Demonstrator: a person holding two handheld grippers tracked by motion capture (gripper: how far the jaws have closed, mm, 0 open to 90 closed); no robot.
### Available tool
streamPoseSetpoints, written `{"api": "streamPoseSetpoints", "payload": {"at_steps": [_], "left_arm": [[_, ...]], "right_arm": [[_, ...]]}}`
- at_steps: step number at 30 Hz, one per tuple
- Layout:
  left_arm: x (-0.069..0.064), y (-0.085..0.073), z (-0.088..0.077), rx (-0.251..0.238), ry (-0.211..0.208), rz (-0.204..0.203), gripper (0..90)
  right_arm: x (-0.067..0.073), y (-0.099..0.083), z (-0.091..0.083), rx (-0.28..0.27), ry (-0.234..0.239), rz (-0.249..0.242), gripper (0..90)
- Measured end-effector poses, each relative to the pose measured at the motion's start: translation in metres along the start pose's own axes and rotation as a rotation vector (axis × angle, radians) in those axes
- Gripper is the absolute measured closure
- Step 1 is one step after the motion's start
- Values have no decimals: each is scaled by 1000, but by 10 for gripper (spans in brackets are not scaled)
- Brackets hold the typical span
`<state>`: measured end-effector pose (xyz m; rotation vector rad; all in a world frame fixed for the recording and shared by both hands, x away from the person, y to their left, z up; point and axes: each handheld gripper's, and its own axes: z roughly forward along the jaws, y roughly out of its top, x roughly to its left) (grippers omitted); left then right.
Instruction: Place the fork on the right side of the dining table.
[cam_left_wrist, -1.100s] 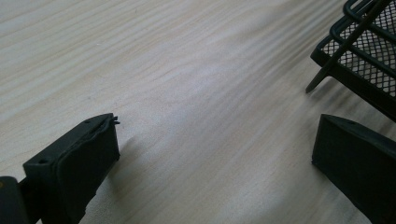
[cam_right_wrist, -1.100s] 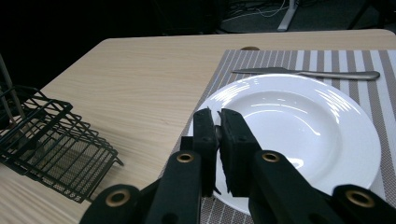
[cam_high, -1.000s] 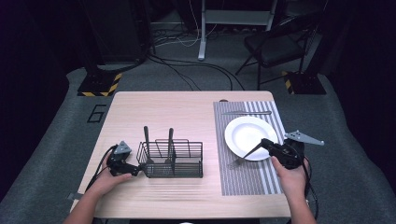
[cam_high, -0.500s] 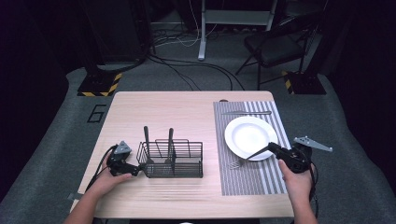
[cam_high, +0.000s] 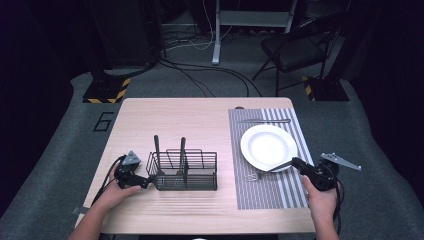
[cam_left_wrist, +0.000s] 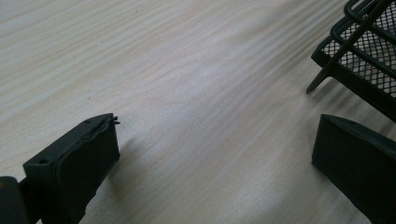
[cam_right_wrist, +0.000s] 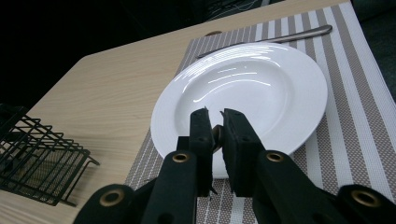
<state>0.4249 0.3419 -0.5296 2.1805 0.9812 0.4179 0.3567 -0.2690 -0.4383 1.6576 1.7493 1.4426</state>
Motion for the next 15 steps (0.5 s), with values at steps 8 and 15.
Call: {"api": "streamPoseSetpoints", "payload": {"at_steps": [8,15], "left_arm": [[0,0,0,0,0,0,2],[0,0,0,0,0,0,2]], "right_arm": [[-11,-11,-3,12,-21,22,811],[-19,-17,-1,13,-27,46,804]]}}
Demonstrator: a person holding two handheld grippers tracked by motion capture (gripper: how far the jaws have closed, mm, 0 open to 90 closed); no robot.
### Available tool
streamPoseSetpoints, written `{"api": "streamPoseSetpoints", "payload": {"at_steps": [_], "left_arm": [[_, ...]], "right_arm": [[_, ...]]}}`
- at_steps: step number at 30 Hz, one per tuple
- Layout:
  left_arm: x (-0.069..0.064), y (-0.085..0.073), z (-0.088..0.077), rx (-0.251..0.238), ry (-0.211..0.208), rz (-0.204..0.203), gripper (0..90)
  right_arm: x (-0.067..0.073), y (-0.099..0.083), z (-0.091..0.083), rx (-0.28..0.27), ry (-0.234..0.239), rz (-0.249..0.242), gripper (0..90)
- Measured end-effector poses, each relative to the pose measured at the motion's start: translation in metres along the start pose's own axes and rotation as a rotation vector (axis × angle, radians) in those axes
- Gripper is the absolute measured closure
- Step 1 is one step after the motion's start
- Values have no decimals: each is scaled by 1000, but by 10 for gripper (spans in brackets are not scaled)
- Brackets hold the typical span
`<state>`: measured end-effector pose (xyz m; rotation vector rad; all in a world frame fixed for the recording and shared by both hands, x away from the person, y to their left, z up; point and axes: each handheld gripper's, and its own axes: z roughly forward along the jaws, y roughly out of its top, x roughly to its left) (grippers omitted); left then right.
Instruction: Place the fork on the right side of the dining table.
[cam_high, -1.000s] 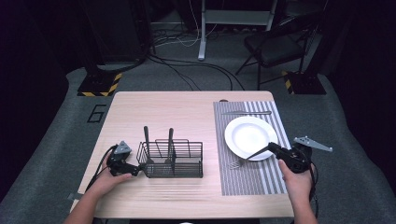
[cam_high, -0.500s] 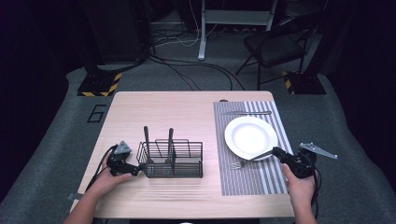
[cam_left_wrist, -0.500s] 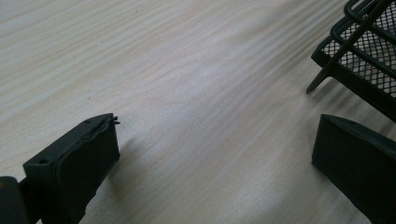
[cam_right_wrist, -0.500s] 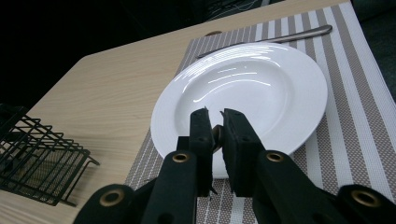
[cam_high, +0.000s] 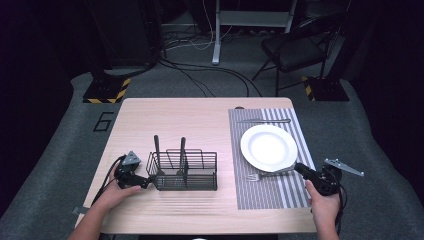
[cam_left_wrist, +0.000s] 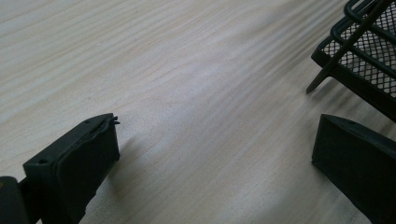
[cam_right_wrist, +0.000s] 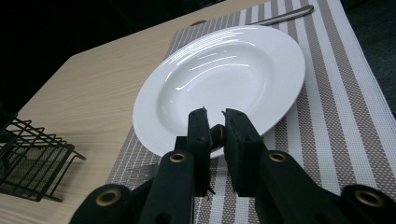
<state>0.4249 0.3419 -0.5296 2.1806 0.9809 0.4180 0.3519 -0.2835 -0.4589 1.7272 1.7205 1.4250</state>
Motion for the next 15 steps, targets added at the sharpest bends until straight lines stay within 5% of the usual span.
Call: {"api": "streamPoseSetpoints", "payload": {"at_steps": [15], "left_arm": [[0,0,0,0,0,0,2]], "right_arm": [[-20,-11,7,11,-17,61,782]]}}
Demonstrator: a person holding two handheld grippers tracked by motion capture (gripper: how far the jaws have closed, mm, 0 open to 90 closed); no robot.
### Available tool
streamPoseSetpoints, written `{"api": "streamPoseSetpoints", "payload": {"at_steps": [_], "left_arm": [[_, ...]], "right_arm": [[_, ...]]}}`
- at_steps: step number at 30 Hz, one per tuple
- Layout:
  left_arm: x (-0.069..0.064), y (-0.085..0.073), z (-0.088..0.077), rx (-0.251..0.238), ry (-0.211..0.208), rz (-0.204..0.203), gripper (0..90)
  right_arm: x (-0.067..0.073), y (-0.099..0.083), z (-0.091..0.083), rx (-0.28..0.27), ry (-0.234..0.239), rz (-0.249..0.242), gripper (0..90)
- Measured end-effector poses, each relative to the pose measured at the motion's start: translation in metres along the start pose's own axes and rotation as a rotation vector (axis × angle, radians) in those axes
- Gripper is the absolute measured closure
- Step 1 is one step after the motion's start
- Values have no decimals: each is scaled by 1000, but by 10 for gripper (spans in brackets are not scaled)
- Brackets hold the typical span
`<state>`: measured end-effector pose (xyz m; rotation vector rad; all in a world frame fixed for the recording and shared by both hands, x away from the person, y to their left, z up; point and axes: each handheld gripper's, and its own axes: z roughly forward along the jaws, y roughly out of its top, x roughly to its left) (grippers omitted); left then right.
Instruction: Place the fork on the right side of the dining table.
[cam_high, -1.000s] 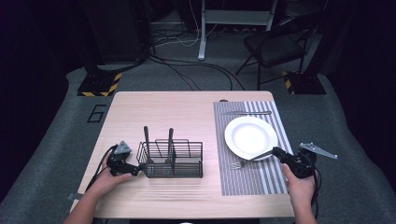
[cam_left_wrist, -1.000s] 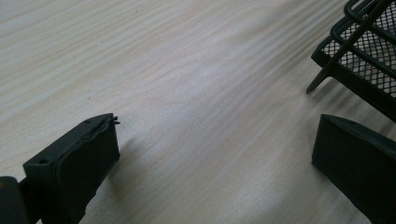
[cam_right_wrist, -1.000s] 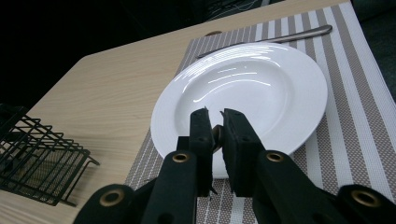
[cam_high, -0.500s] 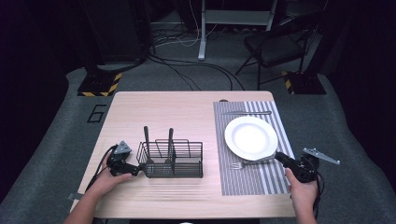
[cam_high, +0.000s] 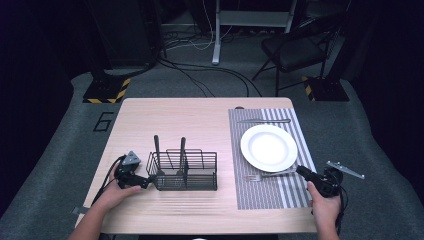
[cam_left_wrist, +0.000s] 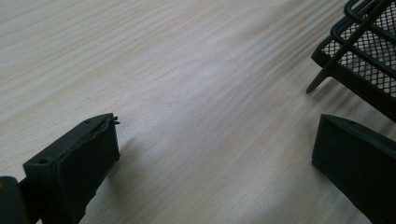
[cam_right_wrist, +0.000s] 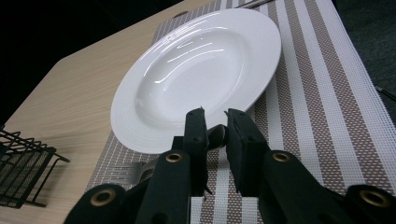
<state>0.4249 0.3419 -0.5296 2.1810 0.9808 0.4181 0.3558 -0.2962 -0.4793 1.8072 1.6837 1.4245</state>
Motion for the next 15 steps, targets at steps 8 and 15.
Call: {"api": "streamPoseSetpoints", "payload": {"at_steps": [8,15], "left_arm": [[0,0,0,0,0,0,2],[0,0,0,0,0,0,2]], "right_arm": [[-8,-2,5,18,-10,14,773],[-14,-4,9,25,-15,33,769]]}}
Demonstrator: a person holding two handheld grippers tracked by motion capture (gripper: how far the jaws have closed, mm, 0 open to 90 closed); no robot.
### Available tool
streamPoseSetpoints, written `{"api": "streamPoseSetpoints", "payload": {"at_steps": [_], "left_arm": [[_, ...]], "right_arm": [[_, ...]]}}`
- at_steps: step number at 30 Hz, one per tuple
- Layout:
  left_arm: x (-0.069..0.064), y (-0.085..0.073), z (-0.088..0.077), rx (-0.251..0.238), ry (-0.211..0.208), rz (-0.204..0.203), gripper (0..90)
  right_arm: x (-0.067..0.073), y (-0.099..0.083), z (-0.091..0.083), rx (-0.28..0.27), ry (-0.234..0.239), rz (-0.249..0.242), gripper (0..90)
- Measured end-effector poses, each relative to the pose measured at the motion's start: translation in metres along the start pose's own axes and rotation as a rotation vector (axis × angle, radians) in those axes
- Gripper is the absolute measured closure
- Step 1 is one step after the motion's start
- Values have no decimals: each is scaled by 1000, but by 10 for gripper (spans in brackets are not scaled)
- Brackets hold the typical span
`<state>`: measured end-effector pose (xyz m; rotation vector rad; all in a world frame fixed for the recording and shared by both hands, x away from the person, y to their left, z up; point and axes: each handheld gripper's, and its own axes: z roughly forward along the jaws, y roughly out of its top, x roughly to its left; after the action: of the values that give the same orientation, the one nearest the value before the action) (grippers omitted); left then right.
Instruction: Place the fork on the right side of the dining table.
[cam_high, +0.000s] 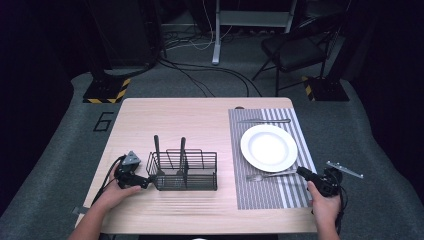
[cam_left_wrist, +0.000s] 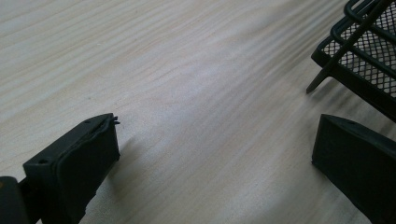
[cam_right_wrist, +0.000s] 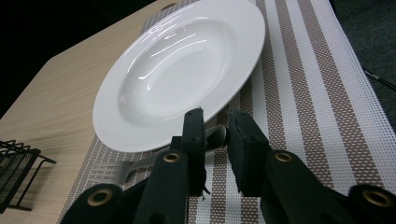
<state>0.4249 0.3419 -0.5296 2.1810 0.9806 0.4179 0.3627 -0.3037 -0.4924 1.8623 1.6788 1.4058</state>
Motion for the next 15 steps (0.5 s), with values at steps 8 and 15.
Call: {"api": "streamPoseSetpoints", "payload": {"at_steps": [8,15], "left_arm": [[0,0,0,0,0,0,2],[0,0,0,0,-1,-3,2]], "right_arm": [[-4,-2,5,2,-7,22,763],[-9,-4,8,15,-17,27,757]]}}
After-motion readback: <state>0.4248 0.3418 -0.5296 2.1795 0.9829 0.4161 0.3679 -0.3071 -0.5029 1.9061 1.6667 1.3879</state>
